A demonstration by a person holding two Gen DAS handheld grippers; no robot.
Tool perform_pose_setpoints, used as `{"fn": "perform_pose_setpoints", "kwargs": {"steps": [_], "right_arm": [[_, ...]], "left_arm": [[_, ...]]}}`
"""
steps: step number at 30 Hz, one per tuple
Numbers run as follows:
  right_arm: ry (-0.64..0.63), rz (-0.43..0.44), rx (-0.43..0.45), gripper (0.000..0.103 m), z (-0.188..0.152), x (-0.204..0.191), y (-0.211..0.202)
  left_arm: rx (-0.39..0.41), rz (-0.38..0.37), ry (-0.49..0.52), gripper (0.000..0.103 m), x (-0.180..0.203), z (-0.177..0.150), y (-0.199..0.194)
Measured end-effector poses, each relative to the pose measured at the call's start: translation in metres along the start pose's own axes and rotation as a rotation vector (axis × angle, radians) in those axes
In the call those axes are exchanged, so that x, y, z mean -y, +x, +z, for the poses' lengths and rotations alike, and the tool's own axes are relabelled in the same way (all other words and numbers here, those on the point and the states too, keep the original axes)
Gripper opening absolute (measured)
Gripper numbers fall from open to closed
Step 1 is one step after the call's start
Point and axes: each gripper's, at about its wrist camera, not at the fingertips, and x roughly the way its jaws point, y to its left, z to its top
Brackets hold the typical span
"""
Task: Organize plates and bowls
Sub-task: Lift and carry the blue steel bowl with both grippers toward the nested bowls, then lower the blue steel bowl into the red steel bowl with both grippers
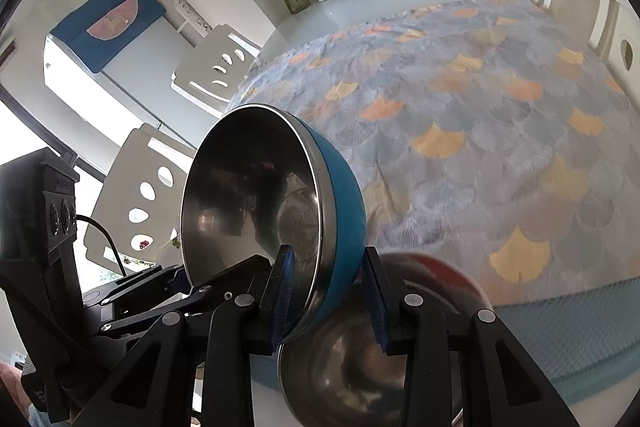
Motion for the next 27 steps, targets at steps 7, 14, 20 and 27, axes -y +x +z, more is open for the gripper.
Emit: {"fn": "perform_pose_setpoints", "kwargs": {"steps": [7,14,20,27], "right_arm": [[0.039,0.014,0.0,0.034,-0.013,0.001,-0.021],[0.111,-0.007,-0.014,0.035,-0.037,0.013,-0.035],[0.126,-0.028,-0.008,0.035,-0.045,0.019,-0.042],[0.158,-0.038,-0.026,0.035,-0.052,0.03,-0.045]], "left_arm": [[0.017,-0.008,0.029,0.026,0.013,-0.013,-0.018],[-0.03,-0.032,0.067,0.027,0.027,-0.032,-0.013],[-0.043,-0.062,0.072,0.027,0.034,-0.034,-0.01],[-0.061,-0.067,0.091,0.027,0.044,-0.038,-0.006]]}}
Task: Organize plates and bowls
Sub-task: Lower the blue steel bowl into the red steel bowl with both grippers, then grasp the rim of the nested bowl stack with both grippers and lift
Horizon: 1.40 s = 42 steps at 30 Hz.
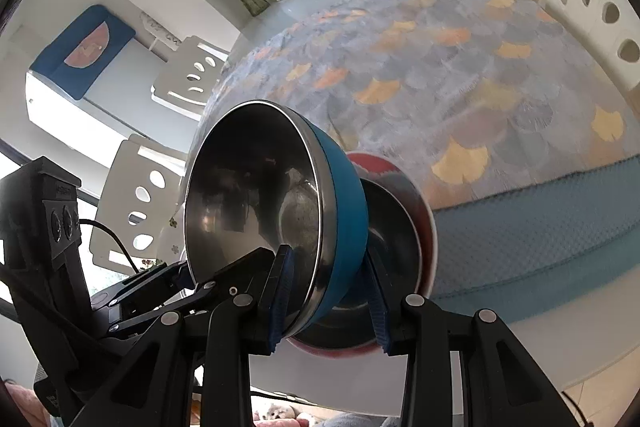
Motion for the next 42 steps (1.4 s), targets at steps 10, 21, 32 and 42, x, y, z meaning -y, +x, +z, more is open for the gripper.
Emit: {"fn": "perform_pose_setpoints", "kwargs": {"steps": [10,21,32,42], "right_arm": [[0.013,-0.014,-0.031,0.035,-0.002,0.003,0.004],[0.032,-0.013,-0.061,0.035,-0.002,0.005,0.009],[0.064,-0.025,-0.038,0.036,0.001,0.011,0.001],[0.055,-0.039,0.016,0.049,0.009,0.011,-0.014]], "left_arm": [[-0.028,0.004,-0.003,0.028,0.001,-0.003,0.005],[-0.055,-0.004,-0.031,0.03,-0.001,-0.007,0.008],[-0.083,-0.01,-0.015,0.039,0.0,-0.005,0.008],[-0.04,-0.037,-0.049,0.058,-0.011,0.0,-0.007]]}}
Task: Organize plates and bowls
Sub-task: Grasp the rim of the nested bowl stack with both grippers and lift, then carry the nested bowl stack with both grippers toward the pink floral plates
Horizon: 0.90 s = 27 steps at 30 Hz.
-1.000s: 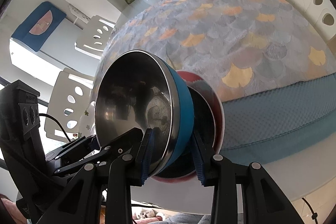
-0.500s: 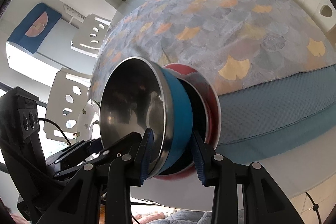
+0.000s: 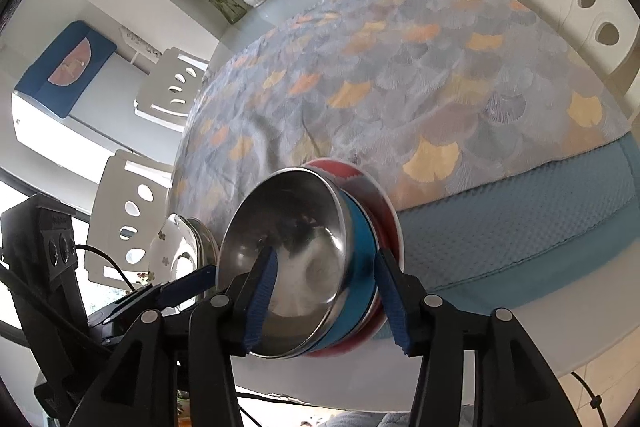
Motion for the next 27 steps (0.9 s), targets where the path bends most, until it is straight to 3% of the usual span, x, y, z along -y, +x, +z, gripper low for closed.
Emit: {"fn": "perform_pose_setpoints", "kwargs": {"steps": [6,14,27], "right_arm": [[0.019,-0.022,0.011,0.053,0.006,0.008,-0.003],[0.08,-0.036,-0.074,0.054,0.004,0.031,0.016],[0.061,-0.046,-0.136,0.054,-0.002,0.033,0.045]], "left_arm": [[-0.001,0.027,-0.046,0.059,-0.014,0.002,0.002],[-0.063,0.019,-0.122,0.059,-0.026,-0.003,0.025],[-0.144,-0.077,-0.143,0.057,-0.013,-0.008,0.059]]}}
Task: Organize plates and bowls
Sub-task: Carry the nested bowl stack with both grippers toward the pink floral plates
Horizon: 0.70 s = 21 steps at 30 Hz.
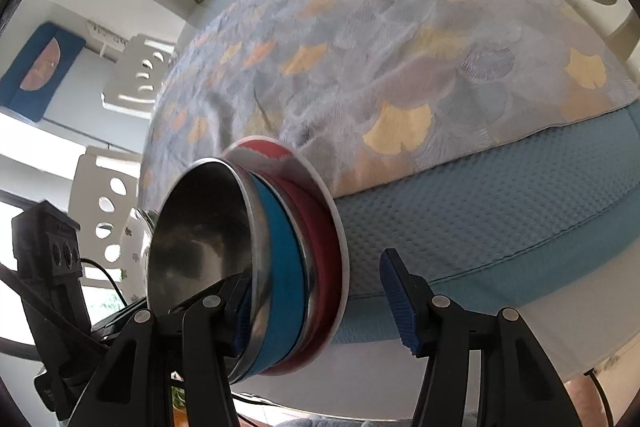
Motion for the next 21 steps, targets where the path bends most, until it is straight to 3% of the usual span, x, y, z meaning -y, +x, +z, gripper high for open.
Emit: {"fn": "perform_pose_setpoints", "kwargs": {"steps": [11,15,17,21], "right_arm": [[0.077,0.107,-0.044,0.063,0.005,0.016,0.025],[0.082,0.148,-0.066,0.063,0.005,0.014,0.031],[0.073,0.151,-0.064,0.063,0.006,0.012,0.032],[0.047,0.164,-0.061,0.061,0.006,0.007,0.033]], "left_arm": [[-0.011,-0.131,-0.051,0.063,-0.016,0.002,0.009],[-0.005,-0.136,-0.043,0.063,-0.016,0.002,0.008],[0.002,-0.143,-0.034,0.056,-0.014,0.001,0.007],[0.021,-0.125,-0.007,0.053,-0.01,-0.001,0.003]]}}
